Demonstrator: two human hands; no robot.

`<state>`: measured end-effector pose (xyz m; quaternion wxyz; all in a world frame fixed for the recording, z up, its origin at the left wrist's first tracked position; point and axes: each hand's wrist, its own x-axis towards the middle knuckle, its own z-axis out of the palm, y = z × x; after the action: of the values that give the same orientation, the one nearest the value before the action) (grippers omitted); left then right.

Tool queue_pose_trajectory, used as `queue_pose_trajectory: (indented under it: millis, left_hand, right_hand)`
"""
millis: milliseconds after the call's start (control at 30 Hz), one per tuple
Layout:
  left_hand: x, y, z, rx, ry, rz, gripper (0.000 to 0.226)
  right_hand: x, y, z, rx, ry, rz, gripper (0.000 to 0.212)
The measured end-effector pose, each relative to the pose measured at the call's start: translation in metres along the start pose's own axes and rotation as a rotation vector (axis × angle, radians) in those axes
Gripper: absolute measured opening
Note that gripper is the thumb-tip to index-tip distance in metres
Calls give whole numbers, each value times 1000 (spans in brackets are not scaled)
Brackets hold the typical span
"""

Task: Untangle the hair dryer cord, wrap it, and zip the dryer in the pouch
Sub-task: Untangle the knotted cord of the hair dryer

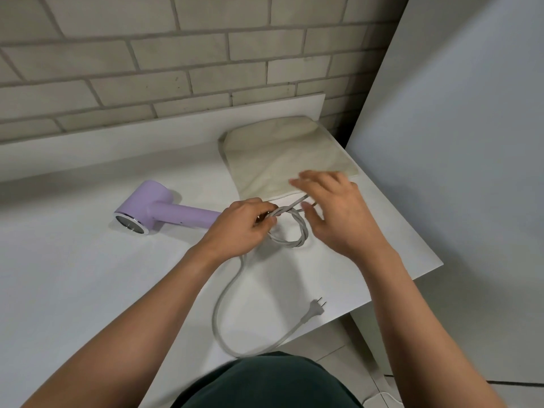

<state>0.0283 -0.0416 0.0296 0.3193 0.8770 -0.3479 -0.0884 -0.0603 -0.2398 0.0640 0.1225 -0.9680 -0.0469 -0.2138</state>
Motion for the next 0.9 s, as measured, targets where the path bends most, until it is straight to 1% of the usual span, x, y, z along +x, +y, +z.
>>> queue_pose_trajectory:
  millis: [33, 100, 233, 300, 400, 433, 533, 667, 800, 867, 900]
  left_hand:
    - [0, 0, 0, 7, 4, 3, 15]
    - [-2, 1, -2, 10, 6, 4, 16]
    - [-5, 0, -3, 25, -28, 39, 19]
    - [-6, -3, -3, 2, -47, 32, 19]
    - [-11, -8, 1, -15, -113, -10, 20]
    - [-13, -9, 4, -38, -130, -27, 19]
    - [-17, -7, 8, -152, -139, -87, 17]
    - [-16, -8, 4, -304, -185, -125, 15]
    - [-16, -7, -1, -507, -209, -144, 14]
    - [-17, -6, 0, -490, -218, -121, 11]
    - [-19, -7, 1, -440, -201, -100, 14]
  right_hand:
    - [0, -2, 4, -20, -15, -36, 37]
    - [0, -5, 12, -61, -39, -75, 25]
    - [-1, -8, 18, -10, 1, -55, 11]
    - [-1, -8, 13, 129, 83, 13, 12]
    - [4, -6, -6, 513, 344, 232, 10]
    - [6, -4, -13, 610, 379, 302, 9]
    - [7, -3, -20, 746, 350, 386, 10]
    - [5, -3, -12, 785, 387, 491, 10]
    - [2, 6, -5, 712, 401, 588, 10]
    - [0, 10, -3, 671, 391, 620, 11]
    - [0, 12, -2, 655, 385, 635, 12]
